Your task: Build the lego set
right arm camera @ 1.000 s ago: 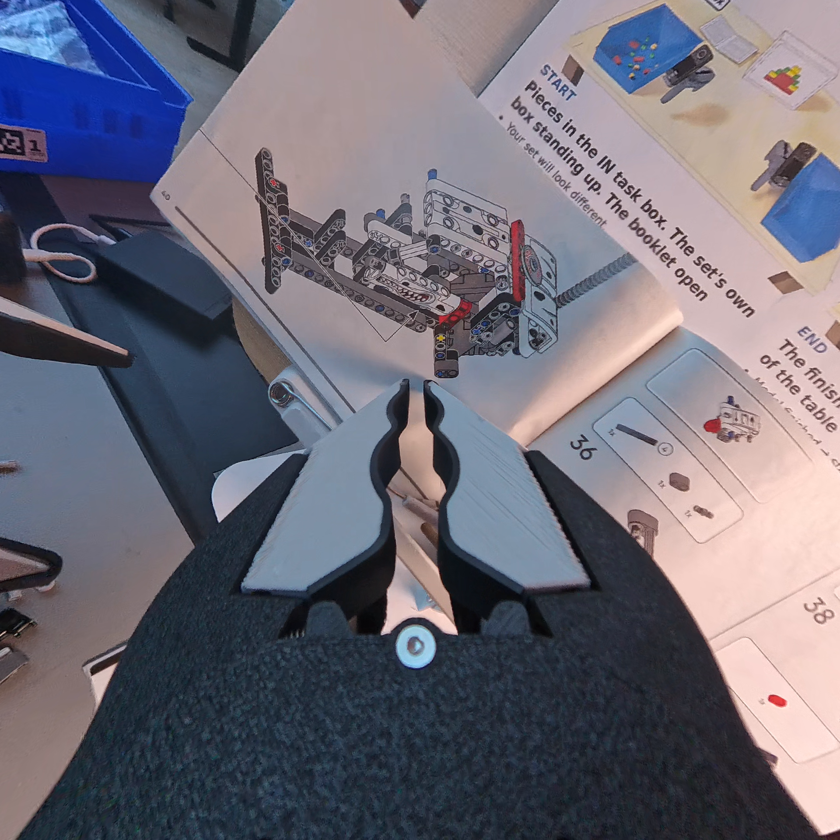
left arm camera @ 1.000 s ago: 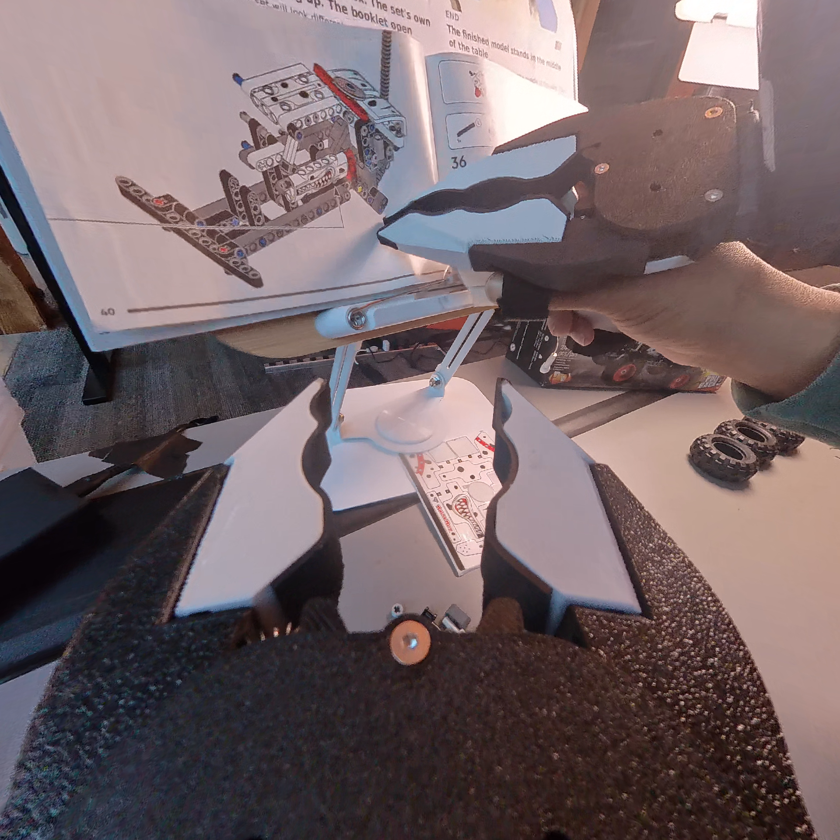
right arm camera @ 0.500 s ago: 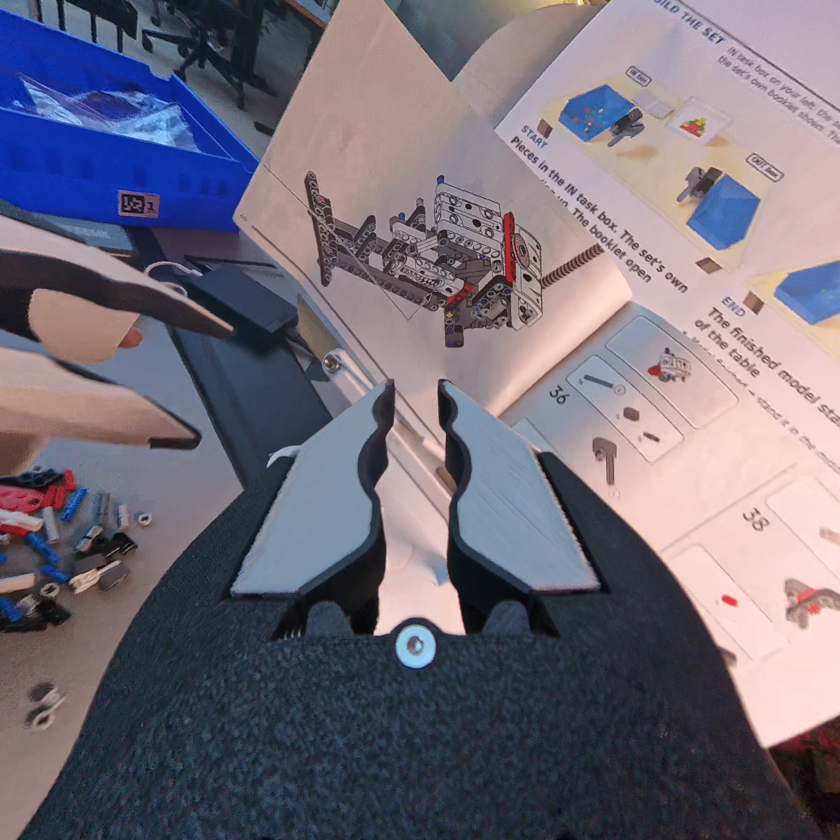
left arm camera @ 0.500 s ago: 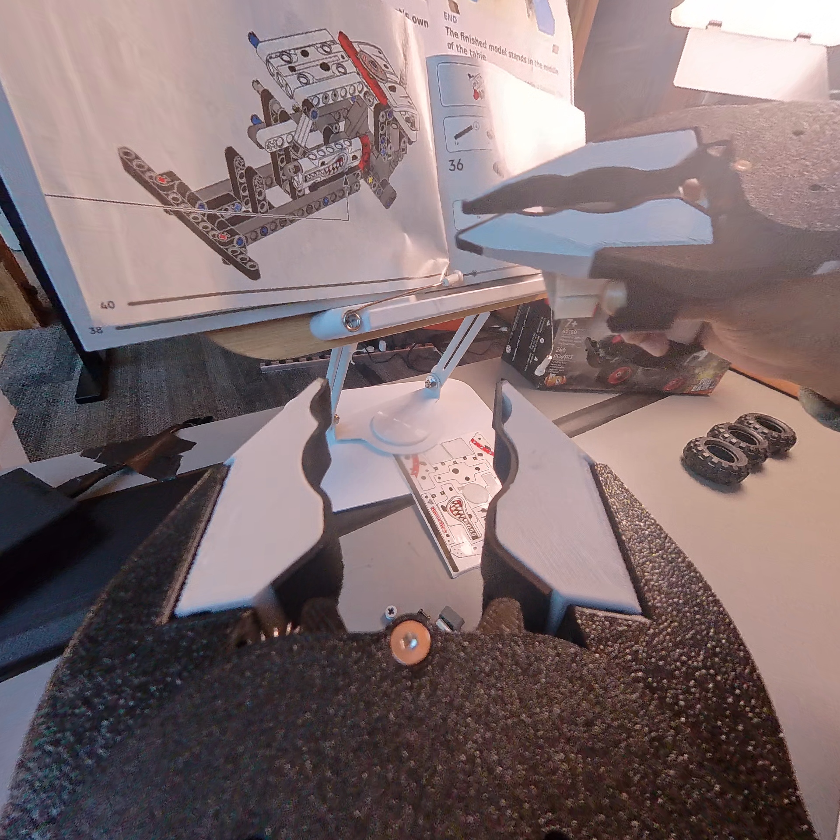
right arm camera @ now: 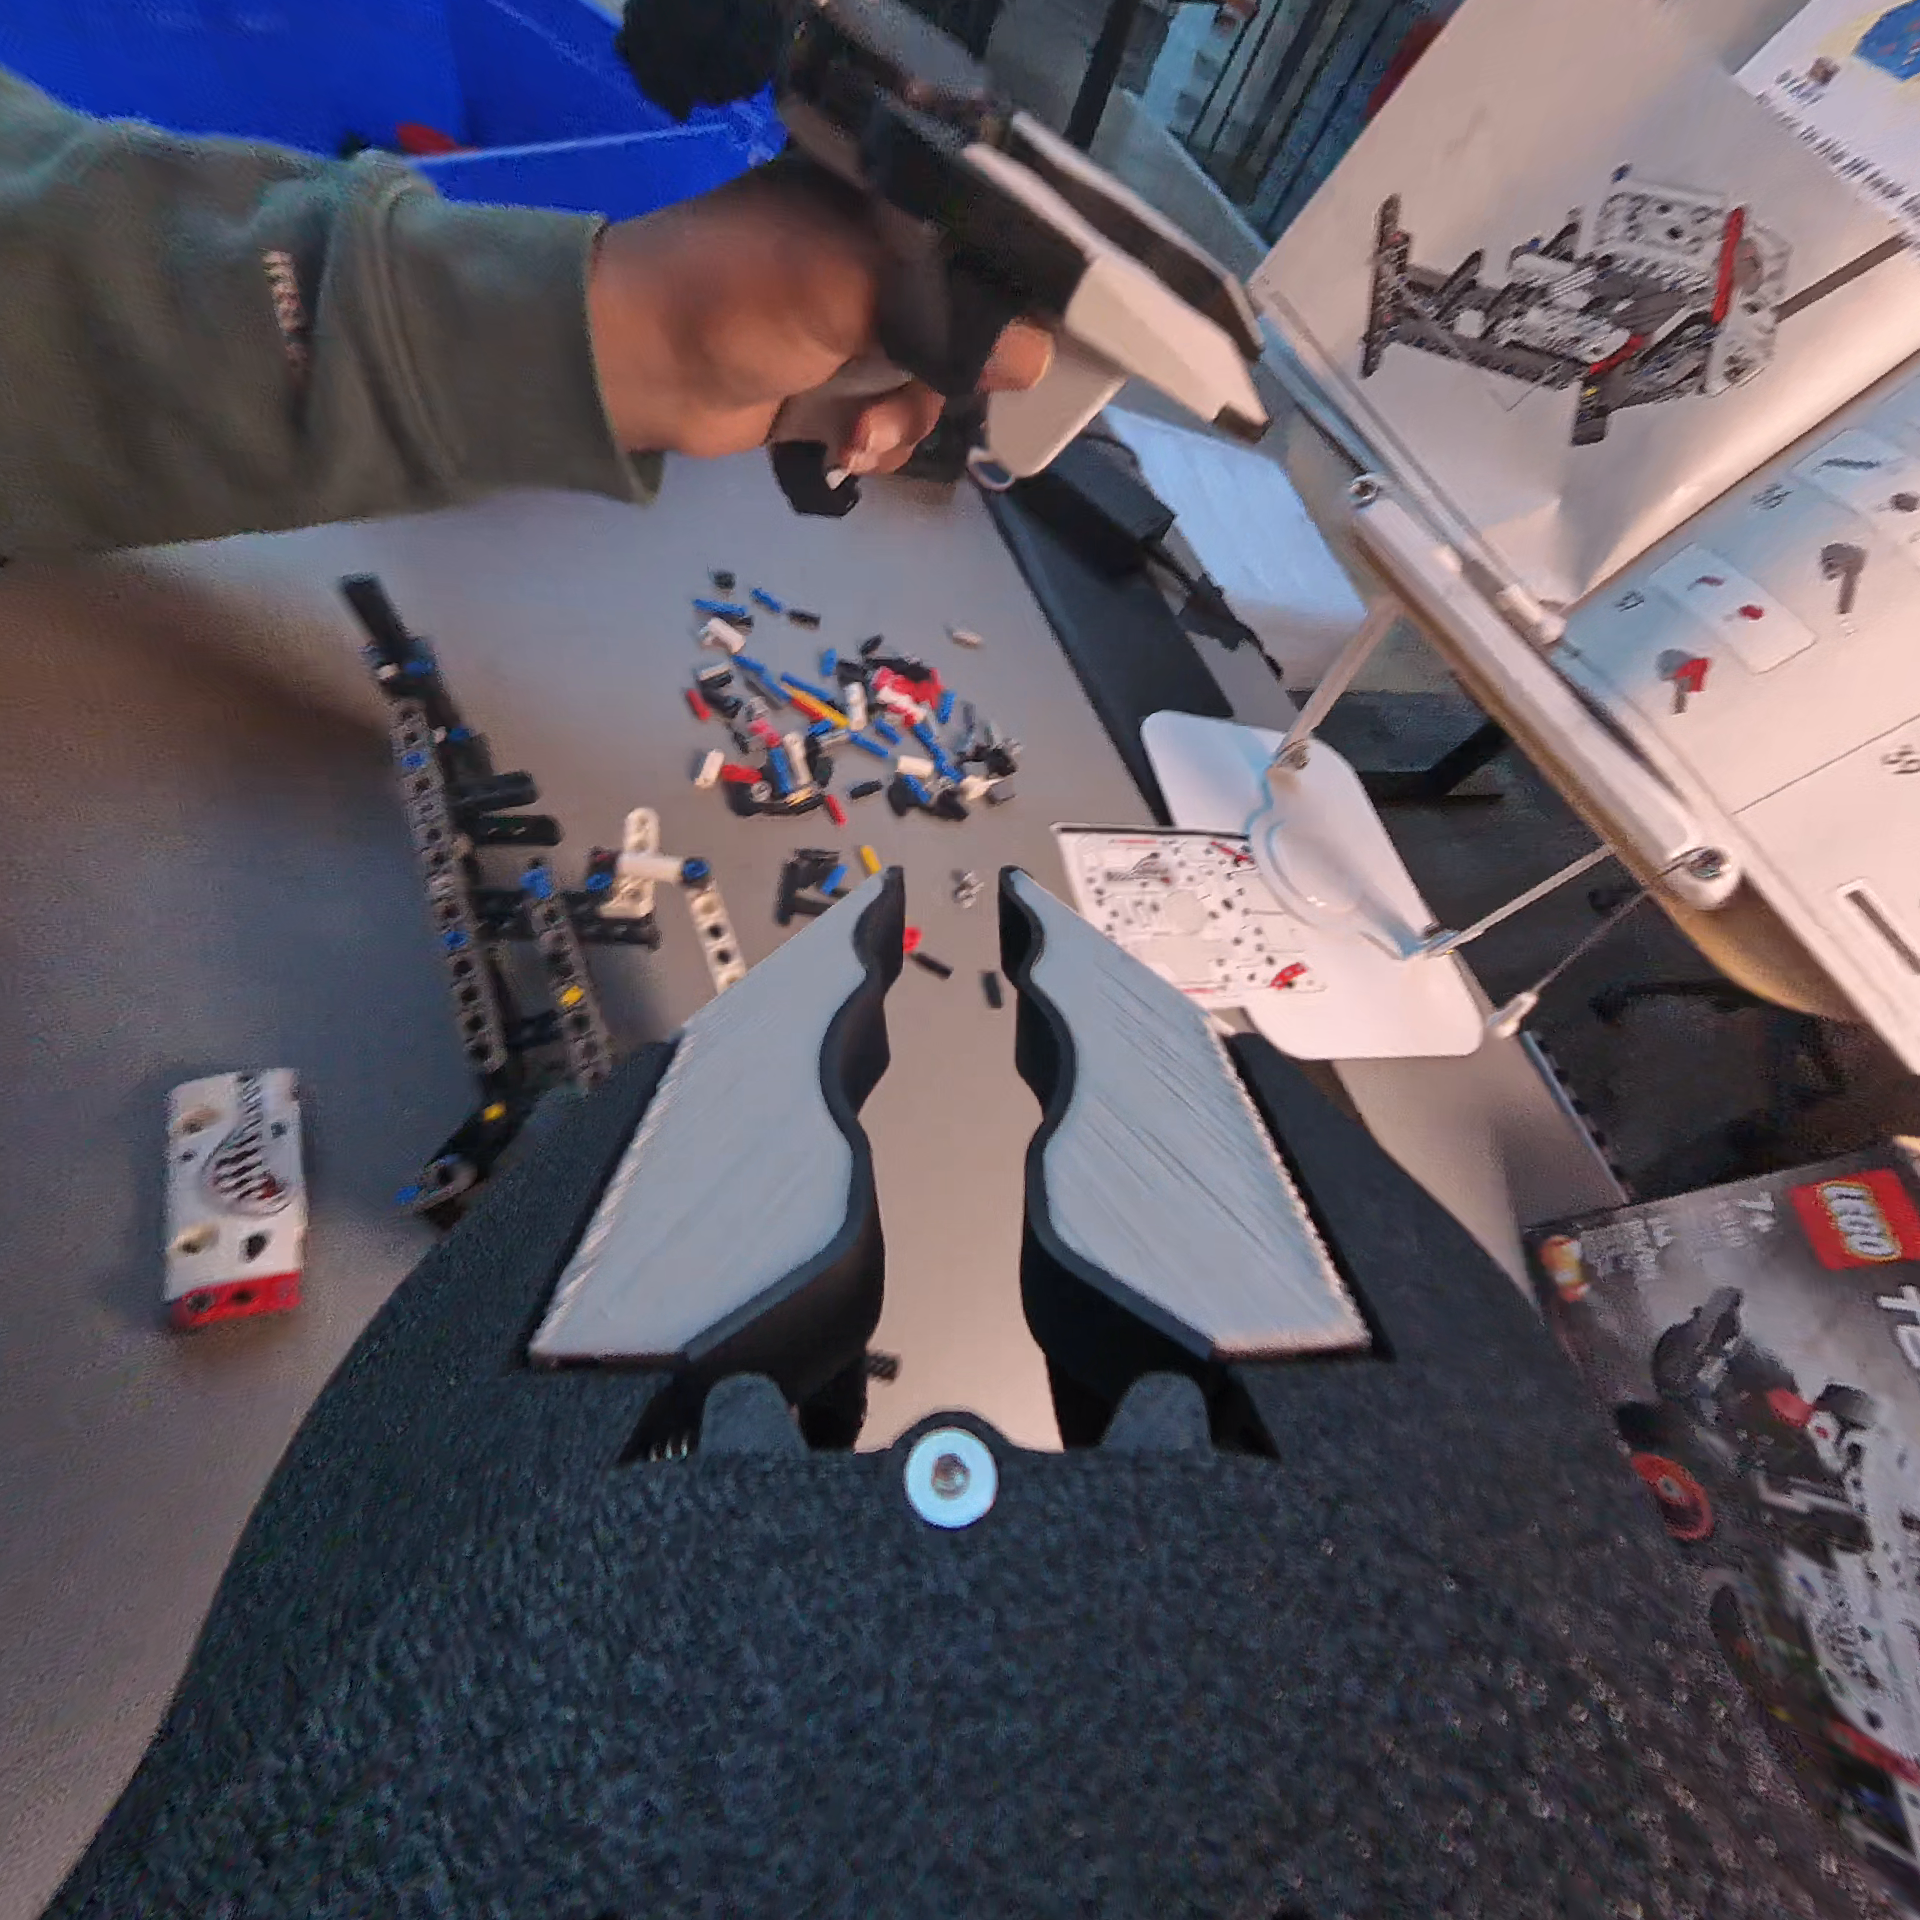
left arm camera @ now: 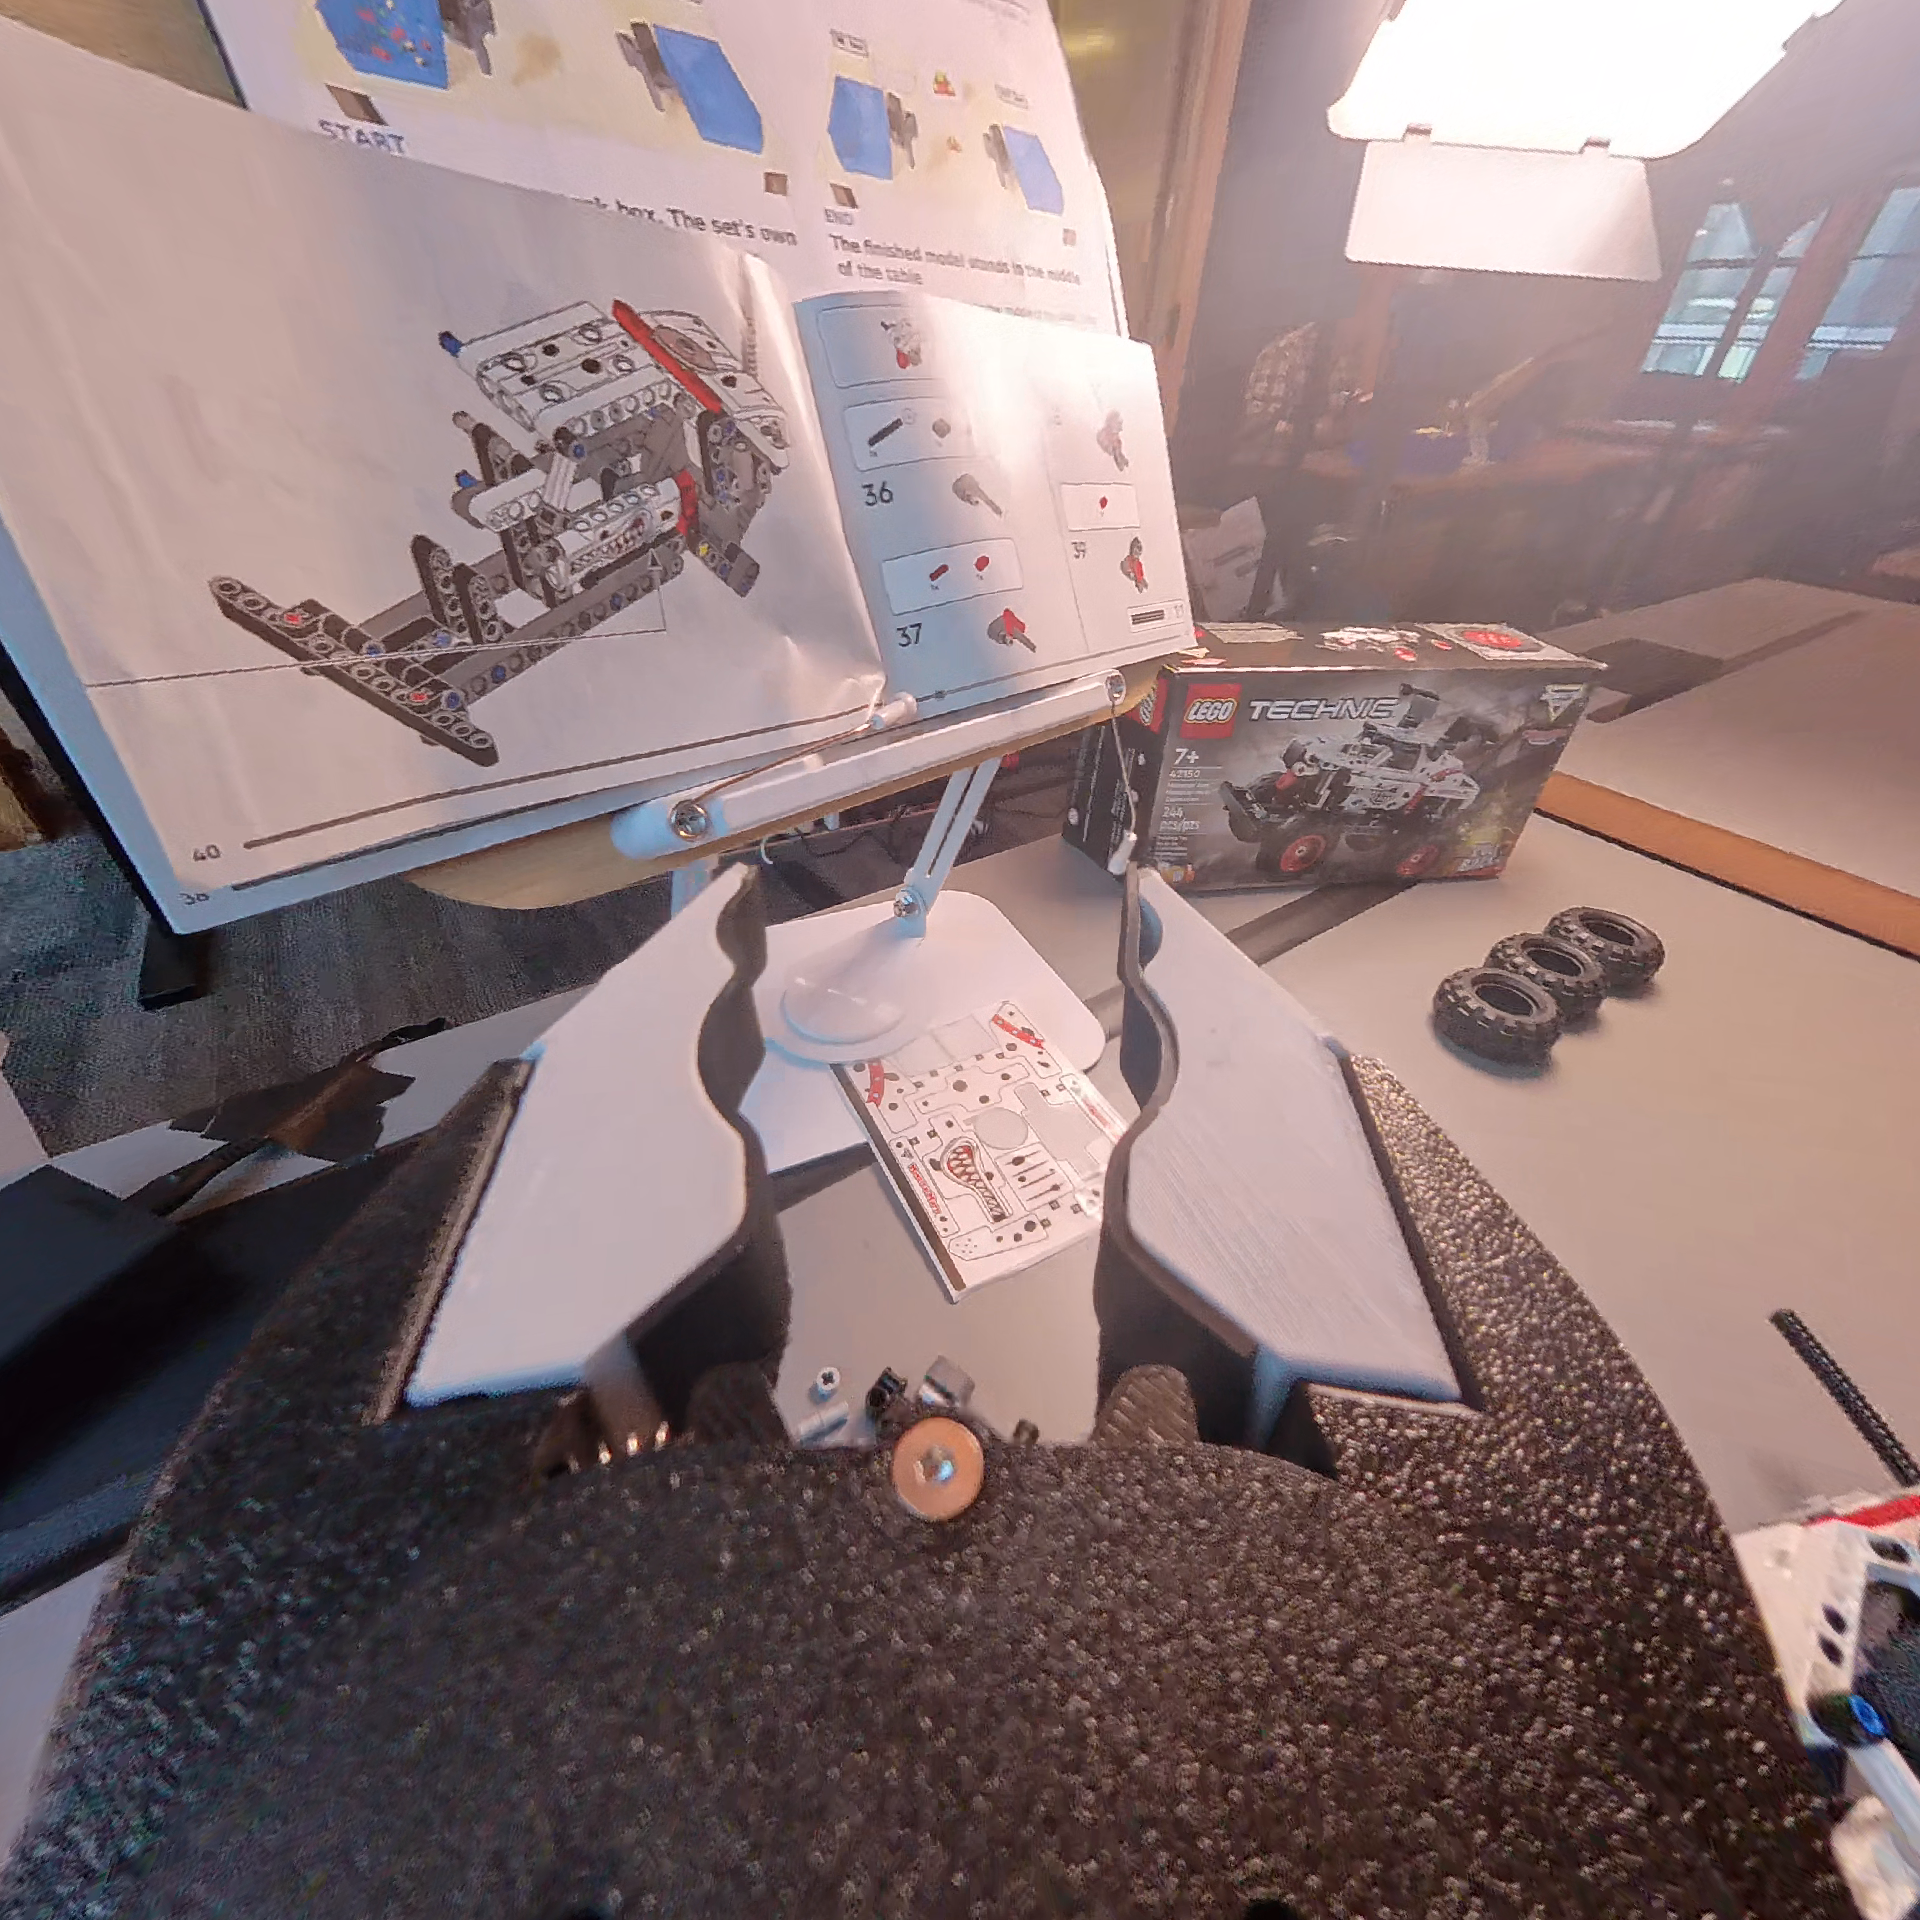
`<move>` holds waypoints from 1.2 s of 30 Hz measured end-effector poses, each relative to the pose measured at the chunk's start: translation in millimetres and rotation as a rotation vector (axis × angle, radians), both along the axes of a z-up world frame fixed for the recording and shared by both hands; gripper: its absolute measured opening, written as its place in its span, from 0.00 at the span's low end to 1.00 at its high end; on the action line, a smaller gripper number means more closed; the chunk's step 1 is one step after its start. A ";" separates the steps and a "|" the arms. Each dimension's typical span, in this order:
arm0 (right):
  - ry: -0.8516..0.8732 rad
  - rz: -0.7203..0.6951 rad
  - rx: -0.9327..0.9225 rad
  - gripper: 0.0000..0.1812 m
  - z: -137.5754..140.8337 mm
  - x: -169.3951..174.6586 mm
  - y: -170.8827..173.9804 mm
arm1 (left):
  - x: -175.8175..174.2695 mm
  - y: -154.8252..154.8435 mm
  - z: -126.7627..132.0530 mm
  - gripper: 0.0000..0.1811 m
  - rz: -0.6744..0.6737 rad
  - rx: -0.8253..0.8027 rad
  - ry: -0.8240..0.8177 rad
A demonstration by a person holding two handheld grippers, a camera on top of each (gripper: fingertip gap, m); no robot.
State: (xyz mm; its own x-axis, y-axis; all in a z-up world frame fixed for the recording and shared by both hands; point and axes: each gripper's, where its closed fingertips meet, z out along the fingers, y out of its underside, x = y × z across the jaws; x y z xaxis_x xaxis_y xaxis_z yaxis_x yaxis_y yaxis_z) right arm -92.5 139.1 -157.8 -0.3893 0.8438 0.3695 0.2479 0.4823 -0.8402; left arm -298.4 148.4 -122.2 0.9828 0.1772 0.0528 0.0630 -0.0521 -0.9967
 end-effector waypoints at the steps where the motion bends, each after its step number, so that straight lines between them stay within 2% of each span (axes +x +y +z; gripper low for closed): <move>1: -0.027 0.013 0.009 0.10 -9.5 13.4 -8.6 | 7.2 -3.9 -0.1 0.38 -0.013 -0.011 0.016; 7: -0.131 0.047 0.051 0.10 -62.0 70.1 -46.6 | 74.6 -45.1 -13.5 0.34 -0.195 -0.103 0.084; 13: -0.290 0.192 0.005 0.10 -106.0 102.9 -93.8 | 162.7 -113.5 -59.4 0.28 -0.448 -0.286 0.116; 16: -0.393 0.211 0.035 0.15 -132.3 105.1 -102.1 | 183.4 -141.0 -80.0 0.28 -0.466 -0.344 0.137; 19: -0.509 0.226 0.024 0.24 -156.1 102.0 -109.0 | 188.8 -157.1 -87.7 0.29 -0.441 -0.354 0.135; 21: -0.547 0.258 -0.033 0.15 -155.4 102.0 -116.7 | 196.5 -164.7 -85.4 0.28 -0.452 -0.338 0.124; 23: -0.555 0.268 -0.022 0.15 -155.4 102.4 -118.3 | 212.6 -173.2 -85.4 0.26 -0.513 -0.339 0.130; 25: -0.492 0.277 0.050 0.15 -150.2 101.7 -118.7 | 228.7 -181.4 -92.7 0.25 -0.579 -0.373 0.153; 27: -0.389 0.289 0.040 0.15 -130.4 98.8 -124.8 | 233.9 -184.3 -98.1 0.26 -0.588 -0.391 0.184; 29: -0.278 0.240 0.032 0.15 -102.1 88.5 -117.3 | 227.2 -180.7 -92.3 0.25 -0.549 -0.358 0.210; 32: -0.150 0.161 0.082 0.14 -62.2 67.3 -89.5 | 203.7 -167.0 -69.6 0.25 -0.485 -0.276 0.221; 34: -0.149 0.139 0.137 0.15 -53.9 52.2 -70.7 | 192.0 -152.8 -65.2 0.26 -0.511 -0.291 0.197; 36: -0.166 0.158 0.151 0.15 -55.9 36.7 -61.8 | 191.7 -137.9 -71.8 0.26 -0.604 -0.357 0.144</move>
